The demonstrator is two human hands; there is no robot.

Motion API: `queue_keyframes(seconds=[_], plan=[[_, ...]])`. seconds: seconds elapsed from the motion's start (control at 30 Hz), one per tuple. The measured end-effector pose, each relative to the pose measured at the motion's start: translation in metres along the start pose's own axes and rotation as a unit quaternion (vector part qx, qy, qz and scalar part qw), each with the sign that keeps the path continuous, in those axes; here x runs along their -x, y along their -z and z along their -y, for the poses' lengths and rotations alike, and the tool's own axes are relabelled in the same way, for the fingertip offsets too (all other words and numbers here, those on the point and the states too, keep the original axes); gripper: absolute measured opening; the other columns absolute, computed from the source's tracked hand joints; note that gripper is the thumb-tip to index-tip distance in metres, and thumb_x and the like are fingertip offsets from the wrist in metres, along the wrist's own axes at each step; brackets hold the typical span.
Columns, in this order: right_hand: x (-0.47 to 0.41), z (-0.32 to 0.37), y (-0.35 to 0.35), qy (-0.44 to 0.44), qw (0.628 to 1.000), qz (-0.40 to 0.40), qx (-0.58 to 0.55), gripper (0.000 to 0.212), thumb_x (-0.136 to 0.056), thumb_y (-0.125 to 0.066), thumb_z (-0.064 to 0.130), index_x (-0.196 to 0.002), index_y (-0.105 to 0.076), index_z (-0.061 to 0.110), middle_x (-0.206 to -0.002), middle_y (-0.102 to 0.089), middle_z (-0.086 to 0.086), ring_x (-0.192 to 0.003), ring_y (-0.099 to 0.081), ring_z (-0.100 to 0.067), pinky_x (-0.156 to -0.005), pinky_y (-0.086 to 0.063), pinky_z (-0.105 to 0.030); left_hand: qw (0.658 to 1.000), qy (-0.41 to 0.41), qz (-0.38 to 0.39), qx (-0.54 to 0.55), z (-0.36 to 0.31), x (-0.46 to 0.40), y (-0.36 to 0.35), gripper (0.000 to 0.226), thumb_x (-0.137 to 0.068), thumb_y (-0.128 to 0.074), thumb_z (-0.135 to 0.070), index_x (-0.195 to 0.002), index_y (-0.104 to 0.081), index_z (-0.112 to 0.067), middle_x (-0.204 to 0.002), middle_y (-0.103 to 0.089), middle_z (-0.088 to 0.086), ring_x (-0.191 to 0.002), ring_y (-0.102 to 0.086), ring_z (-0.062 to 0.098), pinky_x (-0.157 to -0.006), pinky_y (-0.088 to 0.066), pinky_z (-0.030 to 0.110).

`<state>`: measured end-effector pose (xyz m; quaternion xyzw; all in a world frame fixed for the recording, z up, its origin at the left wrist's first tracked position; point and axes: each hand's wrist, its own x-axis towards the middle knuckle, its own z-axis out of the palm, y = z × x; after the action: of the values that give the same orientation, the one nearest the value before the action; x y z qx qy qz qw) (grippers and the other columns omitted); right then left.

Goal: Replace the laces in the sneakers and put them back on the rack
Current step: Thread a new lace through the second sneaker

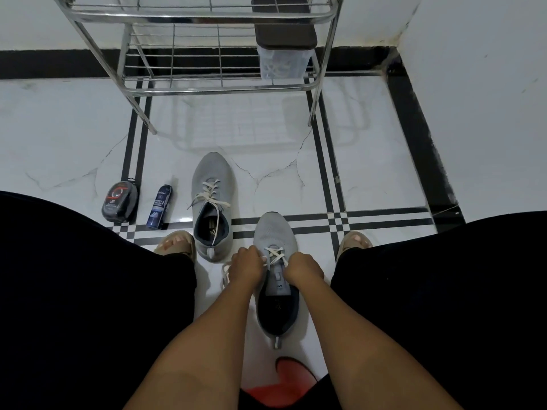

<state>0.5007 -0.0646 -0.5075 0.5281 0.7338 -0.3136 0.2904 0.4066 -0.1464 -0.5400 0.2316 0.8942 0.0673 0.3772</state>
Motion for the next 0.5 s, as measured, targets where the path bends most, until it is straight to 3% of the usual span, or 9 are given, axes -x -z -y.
queue_keyframes(seconds=[0.1, 0.17, 0.23, 0.3, 0.33, 0.43, 0.5], plan=[[0.001, 0.002, 0.003, 0.007, 1.000, 0.010, 0.009, 0.031, -0.094, -0.054, 0.026, -0.119, -0.056, 0.009, -0.121, -0.058, -0.012, -0.110, -0.058, -0.029, -0.081, -0.046, -0.033, 0.998, 0.046, 0.031, 0.020, -0.004, 0.002, 0.001, 0.043, -0.098, -0.039, -0.037, -0.128, -0.055, -0.011, -0.133, -0.045, 0.018, -0.124, -0.043, 0.035, -0.102, -0.037, 0.040], [0.000, 0.004, 0.005, 0.005, 1.000, 0.022, 0.002, 0.034, -0.089, -0.062, 0.028, -0.117, -0.057, 0.010, -0.118, -0.059, -0.011, -0.106, -0.059, -0.029, -0.076, -0.046, -0.031, 0.985, 0.096, 0.045, 0.135, -0.006, -0.003, 0.005, 0.038, -0.091, -0.048, -0.033, -0.118, -0.063, -0.009, -0.125, -0.056, 0.019, -0.118, -0.051, 0.035, -0.100, -0.043, 0.038], [0.003, 0.009, 0.011, 0.019, 1.000, 0.003, -0.006, 0.032, -0.086, -0.063, 0.026, -0.114, -0.058, 0.011, -0.115, -0.060, -0.010, -0.103, -0.059, -0.028, -0.072, -0.044, -0.030, 0.948, 0.126, 0.056, 0.288, -0.012, -0.004, 0.018, 0.021, -0.084, -0.060, -0.024, -0.094, -0.070, -0.008, -0.104, -0.068, 0.016, -0.094, -0.063, 0.031, -0.088, -0.053, 0.039], [0.008, 0.016, 0.018, 0.046, 0.998, -0.033, -0.020, 0.026, -0.088, -0.059, 0.025, -0.111, -0.060, 0.014, -0.112, -0.060, -0.009, -0.101, -0.059, -0.028, -0.070, -0.044, -0.030, 0.910, 0.139, 0.065, 0.386, -0.019, 0.006, 0.039, 0.009, -0.081, -0.064, -0.016, -0.083, -0.069, -0.009, -0.085, -0.066, 0.010, -0.072, -0.059, 0.023, -0.065, -0.051, 0.031], [0.010, 0.020, 0.022, 0.054, 0.997, -0.036, -0.049, 0.021, -0.089, -0.057, 0.027, -0.106, -0.061, 0.015, -0.111, -0.061, -0.008, -0.101, -0.059, -0.027, -0.071, -0.045, -0.031, 0.893, 0.142, 0.069, 0.421, -0.021, 0.009, 0.046, 0.008, -0.081, -0.065, -0.015, -0.084, -0.069, -0.008, -0.085, -0.065, 0.009, -0.072, -0.057, 0.021, -0.061, -0.046, 0.028], [0.016, 0.029, 0.033, 0.080, 0.982, -0.011, -0.172, 0.012, -0.091, -0.056, 0.026, -0.082, -0.060, 0.018, -0.103, -0.061, -0.008, -0.095, -0.058, -0.024, -0.078, -0.048, -0.032, 0.874, 0.129, 0.061, 0.464, -0.021, 0.016, 0.067, 0.024, -0.079, -0.069, -0.019, -0.097, -0.072, -0.005, -0.103, -0.068, 0.010, -0.089, -0.058, 0.024, -0.077, -0.045, 0.033], [0.019, 0.032, 0.042, 0.084, 0.966, 0.012, -0.243, 0.013, -0.092, -0.055, 0.019, -0.096, -0.066, 0.014, -0.105, -0.063, -0.008, -0.091, -0.057, -0.021, -0.076, -0.047, -0.030, 0.873, 0.103, 0.054, 0.473, -0.022, 0.021, 0.077, 0.022, -0.081, -0.069, -0.024, -0.096, -0.074, -0.009, -0.111, -0.070, 0.010, -0.099, -0.061, 0.025, -0.078, -0.042, 0.033]])
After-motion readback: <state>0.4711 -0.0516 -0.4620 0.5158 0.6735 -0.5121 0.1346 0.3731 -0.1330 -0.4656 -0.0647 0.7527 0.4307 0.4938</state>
